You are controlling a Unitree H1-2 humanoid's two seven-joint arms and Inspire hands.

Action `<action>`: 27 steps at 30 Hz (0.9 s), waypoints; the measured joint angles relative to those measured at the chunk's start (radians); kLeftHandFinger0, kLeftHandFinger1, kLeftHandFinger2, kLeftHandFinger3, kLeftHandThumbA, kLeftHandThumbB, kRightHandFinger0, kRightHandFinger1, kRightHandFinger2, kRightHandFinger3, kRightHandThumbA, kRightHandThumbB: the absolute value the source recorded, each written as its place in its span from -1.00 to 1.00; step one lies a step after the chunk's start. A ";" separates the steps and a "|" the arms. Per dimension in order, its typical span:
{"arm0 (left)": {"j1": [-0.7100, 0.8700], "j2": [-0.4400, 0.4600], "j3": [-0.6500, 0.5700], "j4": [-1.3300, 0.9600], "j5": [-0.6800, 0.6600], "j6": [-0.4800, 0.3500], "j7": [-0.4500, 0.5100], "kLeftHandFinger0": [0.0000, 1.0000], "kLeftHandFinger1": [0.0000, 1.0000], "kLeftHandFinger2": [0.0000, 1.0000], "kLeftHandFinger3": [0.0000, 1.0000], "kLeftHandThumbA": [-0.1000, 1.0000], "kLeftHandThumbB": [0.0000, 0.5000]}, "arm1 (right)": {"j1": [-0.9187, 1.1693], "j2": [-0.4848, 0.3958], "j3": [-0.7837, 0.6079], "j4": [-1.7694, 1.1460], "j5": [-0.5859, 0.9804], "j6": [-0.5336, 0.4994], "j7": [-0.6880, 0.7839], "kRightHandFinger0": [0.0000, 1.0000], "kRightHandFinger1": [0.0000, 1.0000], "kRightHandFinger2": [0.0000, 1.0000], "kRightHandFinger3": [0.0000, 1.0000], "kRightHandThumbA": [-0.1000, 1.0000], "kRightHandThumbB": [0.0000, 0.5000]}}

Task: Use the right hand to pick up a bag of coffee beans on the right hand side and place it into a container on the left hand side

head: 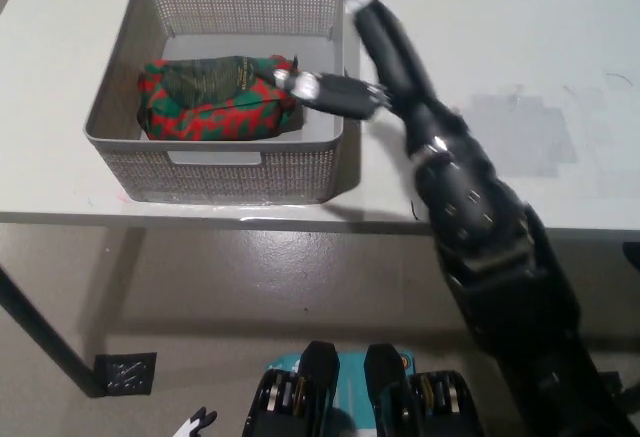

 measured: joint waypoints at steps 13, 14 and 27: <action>-0.037 0.000 0.011 -0.001 0.001 0.007 0.000 1.00 1.00 1.00 1.00 1.00 1.00 | 0.494 -0.025 -0.060 -0.478 0.116 0.009 0.001 1.00 1.00 1.00 1.00 1.00 0.40; -0.039 0.001 0.012 -0.001 0.001 0.009 0.000 1.00 1.00 1.00 1.00 1.00 1.00 | 0.518 -0.025 -0.060 -0.493 0.122 0.007 0.000 1.00 1.00 1.00 1.00 1.00 0.42; -0.104 0.011 0.060 -0.012 -0.015 0.069 -0.004 1.00 1.00 1.00 1.00 1.00 0.94 | 0.897 -0.013 -0.023 -0.288 0.194 -0.196 0.000 1.00 1.00 1.00 1.00 1.00 0.17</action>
